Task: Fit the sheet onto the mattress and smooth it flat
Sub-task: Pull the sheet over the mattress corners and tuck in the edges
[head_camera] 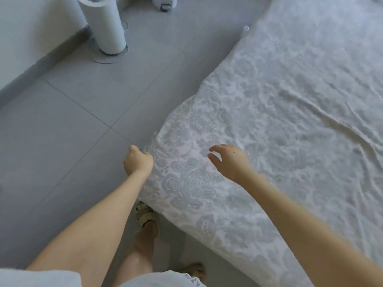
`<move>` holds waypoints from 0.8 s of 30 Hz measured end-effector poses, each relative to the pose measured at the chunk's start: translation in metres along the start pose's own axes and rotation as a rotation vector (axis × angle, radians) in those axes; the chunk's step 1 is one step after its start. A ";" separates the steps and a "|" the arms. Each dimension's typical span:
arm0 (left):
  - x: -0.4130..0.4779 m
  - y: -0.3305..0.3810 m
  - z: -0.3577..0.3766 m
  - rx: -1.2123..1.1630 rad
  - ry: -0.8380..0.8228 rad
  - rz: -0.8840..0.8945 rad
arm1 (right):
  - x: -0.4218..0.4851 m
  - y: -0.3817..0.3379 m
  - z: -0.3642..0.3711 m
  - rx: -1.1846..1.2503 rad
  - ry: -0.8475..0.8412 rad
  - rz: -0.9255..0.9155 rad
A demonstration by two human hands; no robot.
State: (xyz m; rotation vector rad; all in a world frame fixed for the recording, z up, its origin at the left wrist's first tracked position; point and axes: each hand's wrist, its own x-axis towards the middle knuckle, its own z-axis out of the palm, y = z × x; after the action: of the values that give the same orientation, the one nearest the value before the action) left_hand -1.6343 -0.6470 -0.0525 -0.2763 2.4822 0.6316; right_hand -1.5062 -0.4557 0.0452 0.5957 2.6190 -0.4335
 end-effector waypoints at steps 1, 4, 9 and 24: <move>-0.020 0.015 0.005 0.011 -0.020 0.053 | -0.024 0.015 -0.006 0.037 0.026 0.037; -0.097 0.053 0.026 0.037 -0.076 0.206 | -0.110 0.065 -0.017 0.151 0.093 0.196; -0.264 0.101 0.081 0.145 -0.283 0.465 | -0.282 0.146 -0.014 0.333 0.169 0.473; -0.680 0.164 0.262 0.588 -0.982 1.103 | -0.670 0.291 0.073 0.784 0.526 1.325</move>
State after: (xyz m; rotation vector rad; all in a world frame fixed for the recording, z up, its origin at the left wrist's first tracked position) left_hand -1.0044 -0.3354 0.2009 1.3551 1.5340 0.2500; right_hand -0.7960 -0.4605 0.2312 2.6600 1.6815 -0.8593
